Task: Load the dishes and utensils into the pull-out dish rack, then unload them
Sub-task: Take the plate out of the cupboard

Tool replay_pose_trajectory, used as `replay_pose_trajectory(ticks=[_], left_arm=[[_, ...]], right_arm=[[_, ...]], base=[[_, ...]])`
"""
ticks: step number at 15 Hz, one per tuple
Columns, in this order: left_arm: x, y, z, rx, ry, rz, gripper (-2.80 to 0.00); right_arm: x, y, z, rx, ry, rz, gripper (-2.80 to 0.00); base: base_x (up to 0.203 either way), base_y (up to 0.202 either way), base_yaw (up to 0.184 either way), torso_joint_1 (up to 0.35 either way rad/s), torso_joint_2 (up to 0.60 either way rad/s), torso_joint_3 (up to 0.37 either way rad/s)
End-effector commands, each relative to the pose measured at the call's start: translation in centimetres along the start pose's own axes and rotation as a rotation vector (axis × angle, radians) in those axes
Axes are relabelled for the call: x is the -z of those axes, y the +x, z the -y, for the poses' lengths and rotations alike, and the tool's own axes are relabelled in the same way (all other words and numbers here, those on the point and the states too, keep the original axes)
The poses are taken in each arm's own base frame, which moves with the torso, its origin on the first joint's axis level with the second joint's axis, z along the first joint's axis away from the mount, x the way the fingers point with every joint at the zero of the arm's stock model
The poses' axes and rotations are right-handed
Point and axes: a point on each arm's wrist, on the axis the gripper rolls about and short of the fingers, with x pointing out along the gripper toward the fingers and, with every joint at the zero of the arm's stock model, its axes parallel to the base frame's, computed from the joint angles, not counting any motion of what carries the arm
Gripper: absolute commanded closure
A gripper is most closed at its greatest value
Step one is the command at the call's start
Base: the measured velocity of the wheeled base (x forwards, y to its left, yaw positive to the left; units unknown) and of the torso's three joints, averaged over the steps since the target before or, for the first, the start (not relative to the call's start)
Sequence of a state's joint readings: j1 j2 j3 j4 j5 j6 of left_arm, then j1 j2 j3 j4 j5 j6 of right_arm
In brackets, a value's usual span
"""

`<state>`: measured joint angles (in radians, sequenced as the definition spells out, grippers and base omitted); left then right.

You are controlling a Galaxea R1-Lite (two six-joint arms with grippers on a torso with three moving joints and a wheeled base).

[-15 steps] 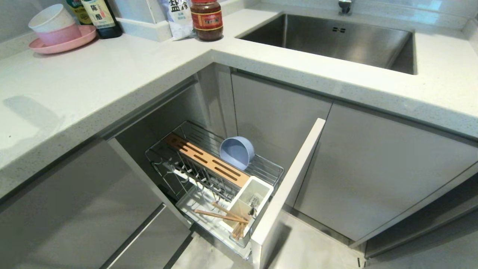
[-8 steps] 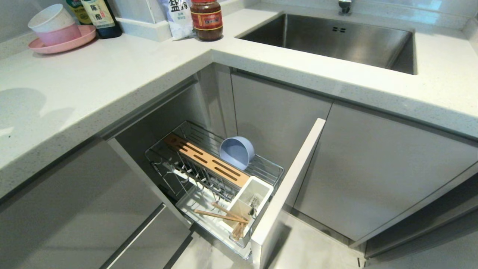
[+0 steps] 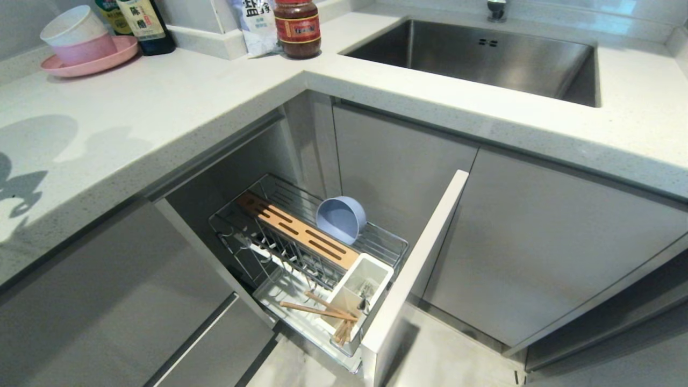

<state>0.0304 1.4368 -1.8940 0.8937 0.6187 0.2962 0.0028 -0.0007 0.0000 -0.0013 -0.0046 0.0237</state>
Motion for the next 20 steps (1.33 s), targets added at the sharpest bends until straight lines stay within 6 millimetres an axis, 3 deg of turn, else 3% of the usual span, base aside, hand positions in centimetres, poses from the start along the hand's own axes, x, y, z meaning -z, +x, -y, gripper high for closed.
replay_pose_trajectory(ticks=[1,10,18,19,20], left_arm=[[-1.2,2.7,3.3,-0.021,0.089,-0.069,0.00],[-2.1,3.9,7.8,0.033,0.184,-0.079,0.00],[-2.1,4.4,8.4,0.044,0.191,-0.091,0.00],[-2.1,4.4,8.5,0.048,0.194,-0.092,-2.15],[-2.1,4.4,8.5,0.050,0.193,-0.090,-2.80]], right_arm=[[0.0,0.0,0.0,0.000,-0.001,0.003,0.00],[0.0,0.0,0.0,0.000,0.000,0.003,0.00],[0.0,0.0,0.0,0.000,0.000,0.003,0.00],[0.0,0.0,0.0,0.000,-0.001,0.003,0.00],[0.0,0.0,0.0,0.000,-0.001,0.003,0.00]], base=[[0.000,0.000,0.000,0.000,0.00,0.000],[0.000,0.000,0.000,0.000,0.00,0.000],[0.000,0.000,0.000,0.000,0.00,0.000],[0.000,0.000,0.000,0.000,0.00,0.000],[0.000,0.000,0.000,0.000,0.00,0.000]])
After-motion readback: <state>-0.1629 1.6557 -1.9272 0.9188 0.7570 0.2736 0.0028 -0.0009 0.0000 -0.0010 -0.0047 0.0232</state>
